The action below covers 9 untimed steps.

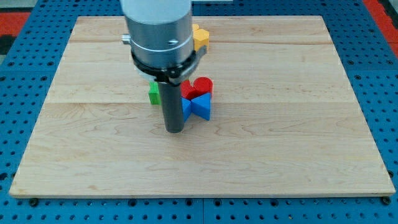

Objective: Move the red star diagonal bottom right to the yellow hexagon

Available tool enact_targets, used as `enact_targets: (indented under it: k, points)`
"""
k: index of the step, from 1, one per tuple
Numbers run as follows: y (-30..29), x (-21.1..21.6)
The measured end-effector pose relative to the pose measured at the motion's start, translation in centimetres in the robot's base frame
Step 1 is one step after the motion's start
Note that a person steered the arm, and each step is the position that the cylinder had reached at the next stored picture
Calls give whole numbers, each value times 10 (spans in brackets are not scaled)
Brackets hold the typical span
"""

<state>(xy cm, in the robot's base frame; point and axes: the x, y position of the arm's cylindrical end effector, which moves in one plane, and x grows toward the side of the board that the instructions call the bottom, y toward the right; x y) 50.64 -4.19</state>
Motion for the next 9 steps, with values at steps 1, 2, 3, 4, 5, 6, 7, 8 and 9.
enact_targets:
  k: [1, 2, 3, 4, 5, 6, 7, 8, 9]
  points:
    - [0, 8]
    - [-58, 18]
    - [-66, 14]
    - [-66, 13]
    - [-65, 13]
    - [-63, 13]
    - [-55, 13]
    - [-54, 13]
    - [-54, 13]
